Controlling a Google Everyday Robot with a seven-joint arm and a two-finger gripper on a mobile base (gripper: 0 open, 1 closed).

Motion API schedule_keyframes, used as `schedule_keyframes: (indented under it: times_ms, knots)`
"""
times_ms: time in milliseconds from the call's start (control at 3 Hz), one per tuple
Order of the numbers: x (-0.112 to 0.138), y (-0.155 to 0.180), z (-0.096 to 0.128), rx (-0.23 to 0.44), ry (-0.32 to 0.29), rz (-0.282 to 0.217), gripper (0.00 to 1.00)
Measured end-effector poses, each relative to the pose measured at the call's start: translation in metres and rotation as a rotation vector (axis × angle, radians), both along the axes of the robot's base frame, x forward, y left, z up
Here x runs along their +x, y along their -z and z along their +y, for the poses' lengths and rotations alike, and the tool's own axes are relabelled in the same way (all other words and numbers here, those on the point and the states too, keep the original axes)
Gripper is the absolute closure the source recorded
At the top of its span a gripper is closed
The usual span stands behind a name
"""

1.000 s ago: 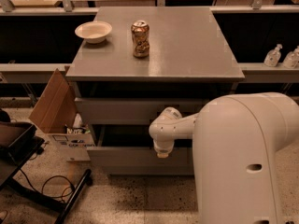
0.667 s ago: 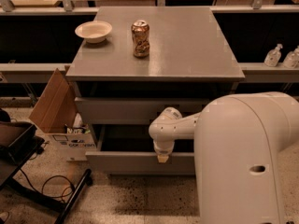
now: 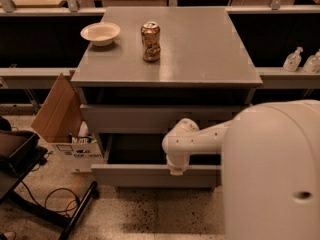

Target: Open middle drawer

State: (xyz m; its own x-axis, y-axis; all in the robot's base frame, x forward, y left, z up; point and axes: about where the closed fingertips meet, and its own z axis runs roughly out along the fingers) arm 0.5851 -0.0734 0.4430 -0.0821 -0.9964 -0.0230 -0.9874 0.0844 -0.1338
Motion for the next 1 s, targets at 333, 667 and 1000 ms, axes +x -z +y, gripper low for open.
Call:
schedule_keyframes:
  times_ms: [333,667,1000]
  knots:
    - [-0.021,-0.006,-0.005,0.012,0.014,0.021,1.00]
    - [-0.022,-0.006,-0.005,0.012,0.014,0.022,1.00]
    - [-0.066,-0.007,-0.008,0.031,0.048,0.079,1.00]
